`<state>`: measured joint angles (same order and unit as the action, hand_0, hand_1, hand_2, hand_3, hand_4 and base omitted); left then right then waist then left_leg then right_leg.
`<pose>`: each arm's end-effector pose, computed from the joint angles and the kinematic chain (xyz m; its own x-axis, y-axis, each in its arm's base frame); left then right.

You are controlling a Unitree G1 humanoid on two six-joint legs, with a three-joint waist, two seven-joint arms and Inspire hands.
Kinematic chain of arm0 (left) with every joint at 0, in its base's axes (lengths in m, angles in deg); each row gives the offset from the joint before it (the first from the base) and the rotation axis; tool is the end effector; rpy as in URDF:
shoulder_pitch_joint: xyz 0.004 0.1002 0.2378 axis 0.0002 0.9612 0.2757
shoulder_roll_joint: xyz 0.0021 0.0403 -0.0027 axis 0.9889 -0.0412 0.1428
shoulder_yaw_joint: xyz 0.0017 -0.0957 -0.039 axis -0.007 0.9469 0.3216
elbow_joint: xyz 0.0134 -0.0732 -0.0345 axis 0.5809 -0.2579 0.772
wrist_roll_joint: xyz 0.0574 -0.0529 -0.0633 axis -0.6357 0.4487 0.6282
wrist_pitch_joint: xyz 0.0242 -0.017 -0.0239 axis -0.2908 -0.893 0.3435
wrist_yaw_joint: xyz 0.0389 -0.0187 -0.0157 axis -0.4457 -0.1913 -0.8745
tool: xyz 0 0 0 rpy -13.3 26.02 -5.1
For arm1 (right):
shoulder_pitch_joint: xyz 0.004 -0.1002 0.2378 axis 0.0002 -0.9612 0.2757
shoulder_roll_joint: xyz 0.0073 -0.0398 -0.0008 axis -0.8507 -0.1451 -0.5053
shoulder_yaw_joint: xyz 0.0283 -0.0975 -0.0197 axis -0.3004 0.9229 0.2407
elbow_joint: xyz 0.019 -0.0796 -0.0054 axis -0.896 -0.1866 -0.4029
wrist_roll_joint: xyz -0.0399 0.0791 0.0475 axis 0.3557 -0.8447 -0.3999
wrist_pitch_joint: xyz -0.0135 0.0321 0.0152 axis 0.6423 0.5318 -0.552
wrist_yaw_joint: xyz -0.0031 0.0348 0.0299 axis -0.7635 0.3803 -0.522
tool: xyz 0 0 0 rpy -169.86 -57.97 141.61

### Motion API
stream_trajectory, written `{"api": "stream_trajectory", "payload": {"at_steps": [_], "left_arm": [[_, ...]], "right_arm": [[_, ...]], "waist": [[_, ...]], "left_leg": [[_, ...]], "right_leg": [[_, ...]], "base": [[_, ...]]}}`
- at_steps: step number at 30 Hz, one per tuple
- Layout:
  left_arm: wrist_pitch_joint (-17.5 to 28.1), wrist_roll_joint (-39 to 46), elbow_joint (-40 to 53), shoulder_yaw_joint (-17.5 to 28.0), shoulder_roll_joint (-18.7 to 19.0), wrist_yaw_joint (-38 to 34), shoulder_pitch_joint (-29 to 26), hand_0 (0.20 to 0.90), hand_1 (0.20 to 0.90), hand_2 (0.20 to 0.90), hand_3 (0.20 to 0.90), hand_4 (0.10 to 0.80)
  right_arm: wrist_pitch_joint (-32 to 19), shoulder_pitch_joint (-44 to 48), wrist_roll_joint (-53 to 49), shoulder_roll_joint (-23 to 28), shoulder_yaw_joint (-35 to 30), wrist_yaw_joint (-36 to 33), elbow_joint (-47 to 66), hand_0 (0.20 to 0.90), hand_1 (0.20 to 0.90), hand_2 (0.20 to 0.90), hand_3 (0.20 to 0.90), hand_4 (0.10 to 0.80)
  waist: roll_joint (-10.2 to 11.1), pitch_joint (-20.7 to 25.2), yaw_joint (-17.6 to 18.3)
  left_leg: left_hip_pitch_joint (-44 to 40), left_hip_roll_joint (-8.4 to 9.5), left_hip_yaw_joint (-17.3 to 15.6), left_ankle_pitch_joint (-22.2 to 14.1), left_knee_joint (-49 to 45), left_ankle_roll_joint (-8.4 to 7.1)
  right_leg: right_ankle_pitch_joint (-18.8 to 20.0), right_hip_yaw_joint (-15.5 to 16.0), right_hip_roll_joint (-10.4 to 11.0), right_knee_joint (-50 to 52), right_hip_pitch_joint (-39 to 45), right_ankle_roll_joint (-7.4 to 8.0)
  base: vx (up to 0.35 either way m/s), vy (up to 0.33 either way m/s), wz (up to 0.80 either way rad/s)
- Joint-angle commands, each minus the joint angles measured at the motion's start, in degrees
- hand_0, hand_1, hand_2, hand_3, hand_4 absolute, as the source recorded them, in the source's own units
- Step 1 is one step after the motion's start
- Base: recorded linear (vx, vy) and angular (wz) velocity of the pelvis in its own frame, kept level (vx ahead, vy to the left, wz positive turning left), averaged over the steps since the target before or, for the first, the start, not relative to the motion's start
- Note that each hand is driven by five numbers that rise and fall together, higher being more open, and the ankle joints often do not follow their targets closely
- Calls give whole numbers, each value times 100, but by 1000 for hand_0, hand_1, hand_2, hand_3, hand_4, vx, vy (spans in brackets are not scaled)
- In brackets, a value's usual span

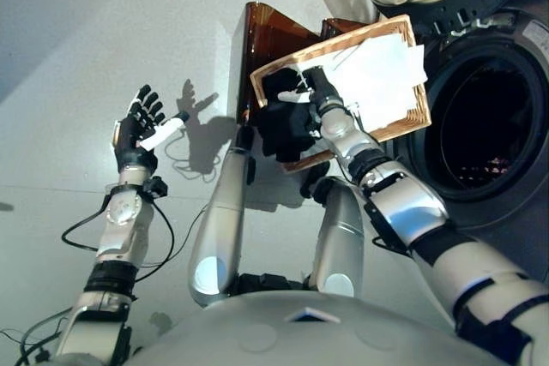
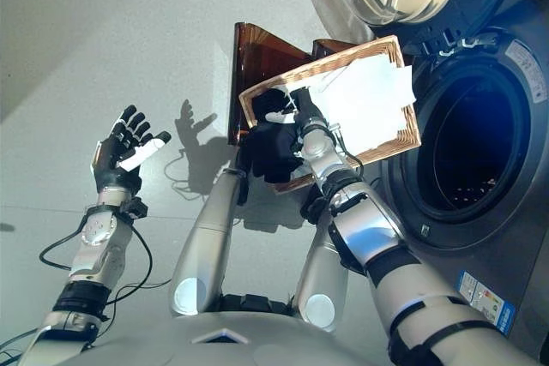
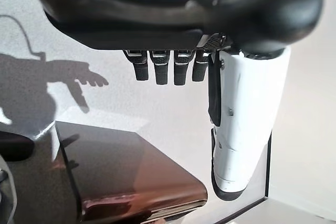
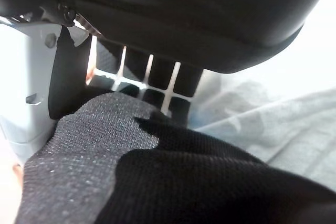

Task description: Pick up the clothes and place them into the washing machine

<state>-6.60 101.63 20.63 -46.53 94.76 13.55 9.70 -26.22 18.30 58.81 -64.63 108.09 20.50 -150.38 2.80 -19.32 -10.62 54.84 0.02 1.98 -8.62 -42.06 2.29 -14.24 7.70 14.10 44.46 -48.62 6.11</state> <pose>0.1879 0.2434 0.0117 0.9679 0.2312 -0.0985 -0.2397 0.9672 -0.0847 0.3246 -0.1114 0.0472 0.9634 0.0107 -0.2679 -0.1435 0.8645 -0.4817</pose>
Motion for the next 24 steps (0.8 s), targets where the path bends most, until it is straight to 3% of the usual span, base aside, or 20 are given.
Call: {"api": "stream_trajectory", "payload": {"at_steps": [1,8,24], "left_arm": [[334,-208,370,219,469,-41,67,900,900,900,900,800],[335,-204,347,189,481,-47,69,900,900,900,900,800],[440,-37,77,97,318,145,50,900,900,900,900,800]], "right_arm": [[-204,314,34,-89,-145,4,-91,200,200,200,200,300],[-247,278,-236,54,-445,-141,-106,200,200,200,200,300],[-1476,-1010,-3923,1045,-2470,256,950,200,200,200,200,300]], "waist": [[-50,120,-178],[-78,116,-138],[-128,260,161]], "left_leg": [[-178,92,-195,-326,110,-132],[-194,80,-202,-333,94,-119],[-273,46,-258,-346,112,-100]], "right_leg": [[639,-176,-32,-286,-247,-56],[653,-199,-44,-276,-252,-54],[581,-296,-38,-238,-273,-64]], "base": [[0,0,0],[0,0,0],[0,0,0]]}}
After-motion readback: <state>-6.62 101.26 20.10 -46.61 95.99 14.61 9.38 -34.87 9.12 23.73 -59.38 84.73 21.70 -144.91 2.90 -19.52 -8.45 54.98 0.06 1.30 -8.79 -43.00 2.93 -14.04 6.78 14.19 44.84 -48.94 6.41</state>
